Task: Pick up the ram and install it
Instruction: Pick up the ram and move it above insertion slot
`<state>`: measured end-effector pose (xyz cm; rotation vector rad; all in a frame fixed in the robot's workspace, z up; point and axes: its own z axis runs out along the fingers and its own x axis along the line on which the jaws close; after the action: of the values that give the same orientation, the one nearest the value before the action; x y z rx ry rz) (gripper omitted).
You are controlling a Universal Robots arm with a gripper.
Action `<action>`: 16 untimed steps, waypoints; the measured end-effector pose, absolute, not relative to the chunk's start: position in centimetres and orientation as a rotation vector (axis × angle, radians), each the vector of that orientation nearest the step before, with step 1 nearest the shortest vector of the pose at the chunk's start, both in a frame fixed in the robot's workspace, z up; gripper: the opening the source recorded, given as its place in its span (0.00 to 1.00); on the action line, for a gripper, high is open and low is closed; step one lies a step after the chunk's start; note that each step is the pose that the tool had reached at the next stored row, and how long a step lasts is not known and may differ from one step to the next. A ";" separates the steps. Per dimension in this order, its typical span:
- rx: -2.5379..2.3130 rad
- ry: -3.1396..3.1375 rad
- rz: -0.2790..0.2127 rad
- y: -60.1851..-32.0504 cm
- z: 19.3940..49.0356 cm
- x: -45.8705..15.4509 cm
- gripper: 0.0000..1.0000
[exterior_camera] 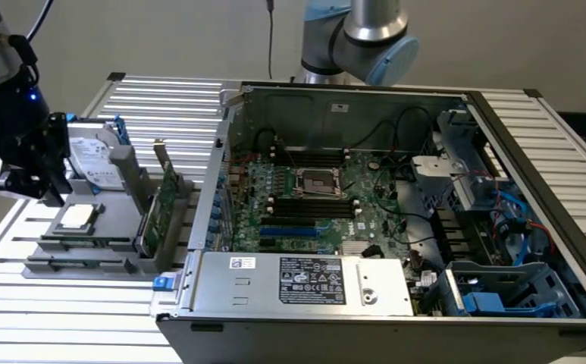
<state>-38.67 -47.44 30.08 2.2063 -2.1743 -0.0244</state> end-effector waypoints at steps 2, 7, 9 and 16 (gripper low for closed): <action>2.206 -2.174 -0.025 -47.9 29.7 -38.7 0.31; 2.208 -2.172 -0.025 -49.1 28.8 -38.7 0.31; 2.209 -2.171 -0.025 -49.5 28.4 -38.7 0.31; 2.220 -2.160 -0.025 -50.2 27.2 -38.8 0.31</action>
<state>-38.82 -50.17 27.16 2.2201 -2.1599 -0.0251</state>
